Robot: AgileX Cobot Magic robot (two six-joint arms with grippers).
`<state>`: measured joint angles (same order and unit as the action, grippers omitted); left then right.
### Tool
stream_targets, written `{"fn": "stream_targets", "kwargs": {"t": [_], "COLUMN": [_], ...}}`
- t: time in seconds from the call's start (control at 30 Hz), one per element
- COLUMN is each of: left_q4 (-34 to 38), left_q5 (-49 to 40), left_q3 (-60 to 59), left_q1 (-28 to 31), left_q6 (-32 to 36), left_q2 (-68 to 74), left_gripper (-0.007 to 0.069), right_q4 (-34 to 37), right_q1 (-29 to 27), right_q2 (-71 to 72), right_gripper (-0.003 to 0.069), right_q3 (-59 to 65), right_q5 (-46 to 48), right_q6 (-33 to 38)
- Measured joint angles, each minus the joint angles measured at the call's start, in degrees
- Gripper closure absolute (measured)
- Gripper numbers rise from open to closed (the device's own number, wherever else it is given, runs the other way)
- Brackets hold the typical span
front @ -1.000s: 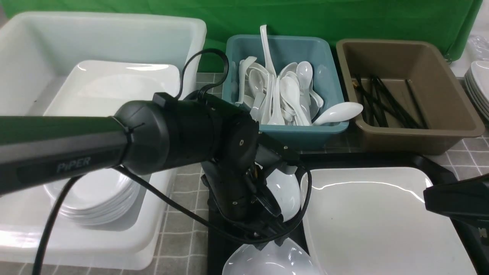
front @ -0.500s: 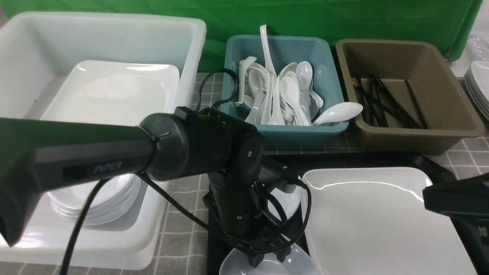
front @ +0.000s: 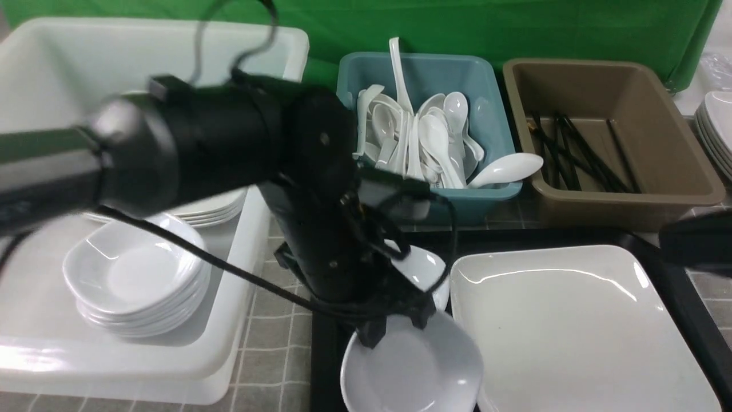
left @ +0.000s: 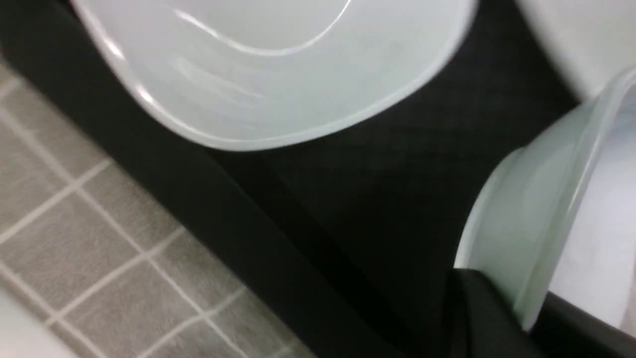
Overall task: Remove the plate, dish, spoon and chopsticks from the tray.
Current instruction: Use the left arm to put the small plate into the large storage box on the left
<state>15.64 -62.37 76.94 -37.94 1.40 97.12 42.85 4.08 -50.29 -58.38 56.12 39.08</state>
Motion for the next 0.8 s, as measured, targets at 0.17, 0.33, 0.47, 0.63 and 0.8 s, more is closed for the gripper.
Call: {"fn": "stream_targets", "kwargs": {"t": [0.17, 0.33, 0.47, 0.63, 0.8], "left_q4": [8.4, 10.7, 12.8, 16.8, 25.9], "left_q5": [-1.3, -2.1, -2.1, 2.3, 13.1], "left_q3": [0.8, 0.2, -3.7, -12.7, -26.9], "left_q1": [8.2, 22.2, 35.9, 52.1, 64.8], "left_q6": [4.8, 7.7, 10.3, 12.1, 12.4], "left_q2": [-9.5, -18.9, -24.9, -29.5, -30.3], "left_gripper": [0.0599, 0.0599, 0.0599, 0.0599, 0.0599], "right_q4": [1.1, 0.1, -7.2, -21.4, -26.1], "right_q1": [4.9, 18.1, 29.5, 41.9, 49.2], "right_q2": [-3.0, -10.7, -18.7, -28.5, -38.4], "right_gripper": [0.0635, 0.0635, 0.0635, 0.0635, 0.0635], "right_q3": [-6.9, -13.9, -19.9, -29.1, -39.6], "right_q5": [1.0, 0.0, -1.0, -2.7, -3.1], "right_q6": [0.2, 0.4, -4.2, -12.8, -17.7]}}
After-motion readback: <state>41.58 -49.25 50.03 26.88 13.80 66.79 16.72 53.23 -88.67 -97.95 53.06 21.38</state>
